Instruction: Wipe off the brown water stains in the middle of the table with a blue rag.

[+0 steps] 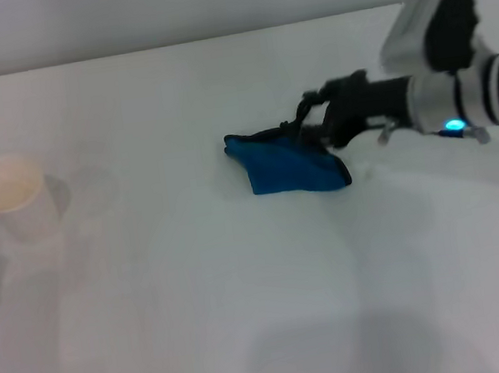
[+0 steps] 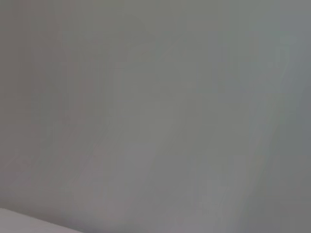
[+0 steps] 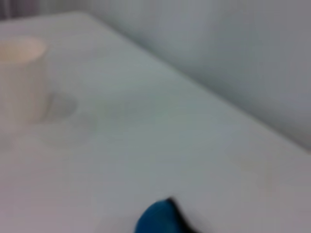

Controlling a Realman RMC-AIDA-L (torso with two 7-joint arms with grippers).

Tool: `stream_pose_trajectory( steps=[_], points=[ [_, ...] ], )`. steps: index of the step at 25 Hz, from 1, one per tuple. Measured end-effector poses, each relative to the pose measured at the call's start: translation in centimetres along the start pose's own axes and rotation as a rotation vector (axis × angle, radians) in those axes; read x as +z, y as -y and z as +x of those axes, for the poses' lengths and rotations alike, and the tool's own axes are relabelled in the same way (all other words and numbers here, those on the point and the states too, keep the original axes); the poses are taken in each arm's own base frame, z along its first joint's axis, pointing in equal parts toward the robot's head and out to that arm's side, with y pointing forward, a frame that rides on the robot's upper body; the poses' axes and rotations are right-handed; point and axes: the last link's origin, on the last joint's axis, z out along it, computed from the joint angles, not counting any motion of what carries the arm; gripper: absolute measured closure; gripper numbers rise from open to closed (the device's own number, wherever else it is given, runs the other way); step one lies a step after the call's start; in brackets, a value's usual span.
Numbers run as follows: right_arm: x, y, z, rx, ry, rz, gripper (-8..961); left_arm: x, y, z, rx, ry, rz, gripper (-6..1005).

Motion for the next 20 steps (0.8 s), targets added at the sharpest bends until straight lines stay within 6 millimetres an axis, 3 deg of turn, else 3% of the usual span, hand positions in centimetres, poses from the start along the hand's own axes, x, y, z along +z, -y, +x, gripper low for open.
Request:
stream_pose_trajectory(
  steps=[9,14,17,20],
  points=[
    [-4.3,2.5,0.3,0.469,0.450,0.047,169,0.5,-0.3,0.1,-0.002,-0.006,-0.010,106],
    [-7.5,3.9,2.9,0.646,0.724,0.168,129,1.3,-0.5,-0.1,-0.001,0.011,-0.019,106],
    [-8.2,4.8,5.4,0.724,0.742,0.317,129,1.7,-0.7,-0.2,-0.002,0.020,-0.023,106],
    [-8.5,5.0,7.2,0.670,0.693,0.443,128,2.1,-0.9,-0.3,-0.001,0.030,-0.027,106]
  ],
)
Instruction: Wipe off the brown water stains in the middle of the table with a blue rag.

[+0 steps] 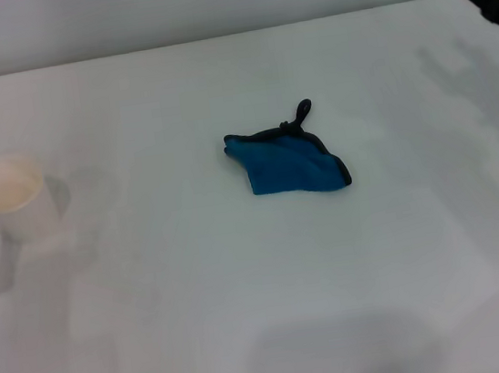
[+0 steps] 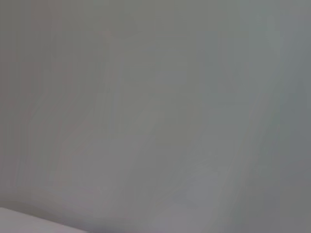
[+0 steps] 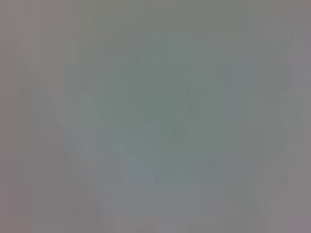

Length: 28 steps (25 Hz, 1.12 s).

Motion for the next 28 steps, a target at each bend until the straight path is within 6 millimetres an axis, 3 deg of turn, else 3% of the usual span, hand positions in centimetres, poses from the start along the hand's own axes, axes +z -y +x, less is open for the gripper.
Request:
stream_pose_trajectory(
  steps=[8,28],
  points=[
    [-1.6,1.0,2.6,-0.376,-0.050,0.123,127,2.0,-0.5,-0.8,0.005,0.075,-0.010,106],
    [-1.6,1.9,2.1,-0.368,-0.008,0.232,125,5.7,0.5,1.1,0.000,0.025,0.073,106]
  ],
)
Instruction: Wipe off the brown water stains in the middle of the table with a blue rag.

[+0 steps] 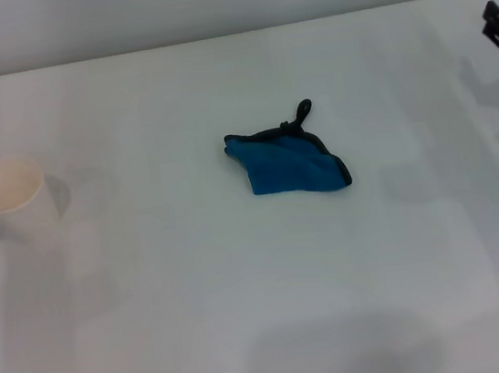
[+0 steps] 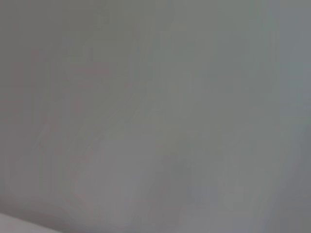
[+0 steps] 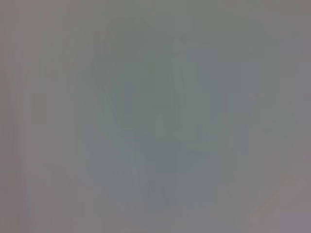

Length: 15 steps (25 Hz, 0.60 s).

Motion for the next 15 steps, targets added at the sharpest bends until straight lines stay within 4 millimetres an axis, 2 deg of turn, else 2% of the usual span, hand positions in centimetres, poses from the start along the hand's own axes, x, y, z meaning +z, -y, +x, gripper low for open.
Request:
stream_pose_trajectory(
  steps=[8,15],
  points=[
    [0.8,0.4,-0.7,-0.016,0.015,0.025,125,2.2,-0.4,0.8,0.034,0.011,-0.014,106],
    [1.9,0.4,-1.2,-0.026,0.003,0.030,125,2.9,-0.2,1.3,0.032,-0.004,0.004,106]
  ],
)
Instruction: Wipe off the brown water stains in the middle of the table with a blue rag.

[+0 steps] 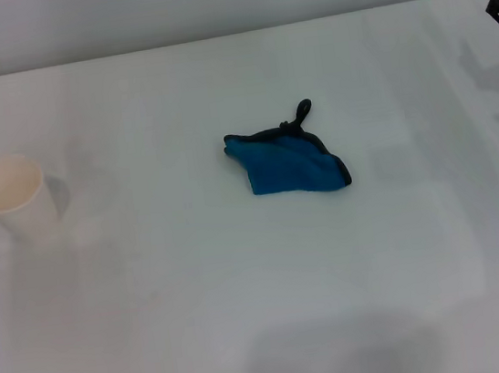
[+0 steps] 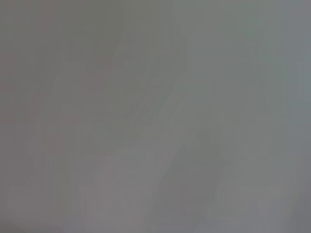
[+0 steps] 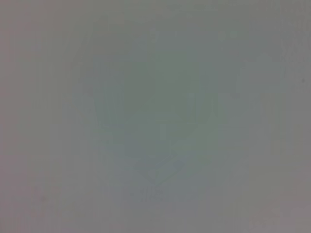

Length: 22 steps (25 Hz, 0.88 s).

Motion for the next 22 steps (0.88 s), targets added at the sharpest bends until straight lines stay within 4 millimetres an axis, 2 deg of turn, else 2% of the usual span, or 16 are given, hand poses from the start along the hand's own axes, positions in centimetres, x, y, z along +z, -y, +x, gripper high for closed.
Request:
stream_pose_trajectory(
  steps=[6,16,22],
  points=[
    [0.6,-0.4,-0.1,-0.001,-0.012,-0.004,125,-0.1,1.0,0.3,-0.036,-0.024,0.071,106],
    [0.8,-0.6,-0.1,-0.003,-0.018,-0.010,125,-0.4,1.3,0.2,-0.041,-0.023,0.079,106],
    [0.9,-1.0,0.0,-0.010,-0.025,-0.026,125,-0.8,1.6,0.0,-0.134,-0.018,0.086,106]
  ],
)
